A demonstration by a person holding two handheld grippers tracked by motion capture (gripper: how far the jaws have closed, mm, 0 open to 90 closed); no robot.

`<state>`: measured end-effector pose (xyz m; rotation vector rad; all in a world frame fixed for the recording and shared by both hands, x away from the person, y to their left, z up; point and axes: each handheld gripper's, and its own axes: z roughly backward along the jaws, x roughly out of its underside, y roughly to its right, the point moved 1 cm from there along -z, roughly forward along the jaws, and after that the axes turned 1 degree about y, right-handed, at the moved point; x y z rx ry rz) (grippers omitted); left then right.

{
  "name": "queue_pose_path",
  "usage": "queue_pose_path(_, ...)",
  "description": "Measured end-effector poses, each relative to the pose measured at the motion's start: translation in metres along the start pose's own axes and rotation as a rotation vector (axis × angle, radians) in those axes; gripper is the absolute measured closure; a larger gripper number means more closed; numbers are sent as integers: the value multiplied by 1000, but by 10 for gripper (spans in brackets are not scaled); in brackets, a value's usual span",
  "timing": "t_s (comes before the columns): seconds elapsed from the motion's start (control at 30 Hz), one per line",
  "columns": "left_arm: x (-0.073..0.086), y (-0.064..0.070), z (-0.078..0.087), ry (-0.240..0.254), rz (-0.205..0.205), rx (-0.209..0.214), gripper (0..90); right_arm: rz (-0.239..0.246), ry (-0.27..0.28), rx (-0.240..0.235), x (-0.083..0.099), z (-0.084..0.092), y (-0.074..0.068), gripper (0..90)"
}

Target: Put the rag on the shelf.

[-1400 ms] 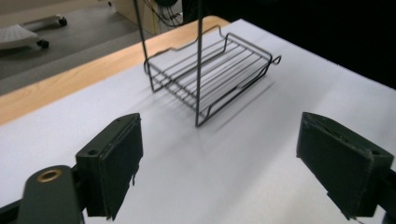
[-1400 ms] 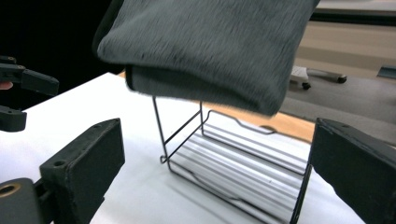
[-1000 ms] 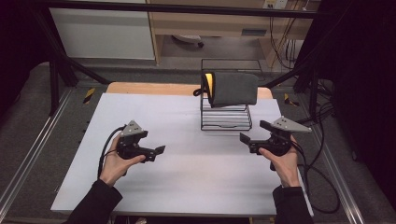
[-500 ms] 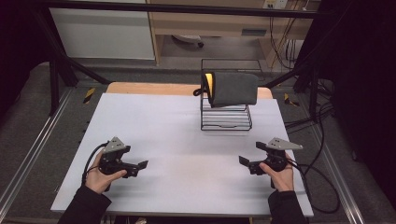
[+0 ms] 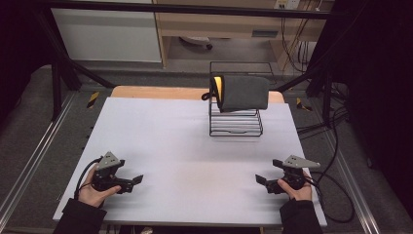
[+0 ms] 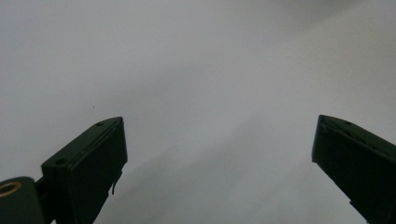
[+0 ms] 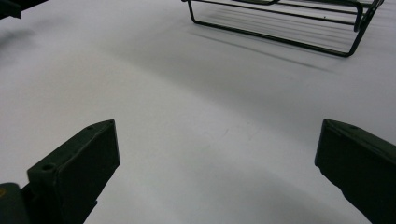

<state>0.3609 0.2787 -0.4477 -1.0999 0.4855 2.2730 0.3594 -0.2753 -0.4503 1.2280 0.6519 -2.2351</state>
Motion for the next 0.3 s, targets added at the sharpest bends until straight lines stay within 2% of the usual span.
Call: queue_pose_path(0.3, 6, -3, 2, 10, 2, -15, 35, 5, -9, -8, 3, 0, -1, 5)
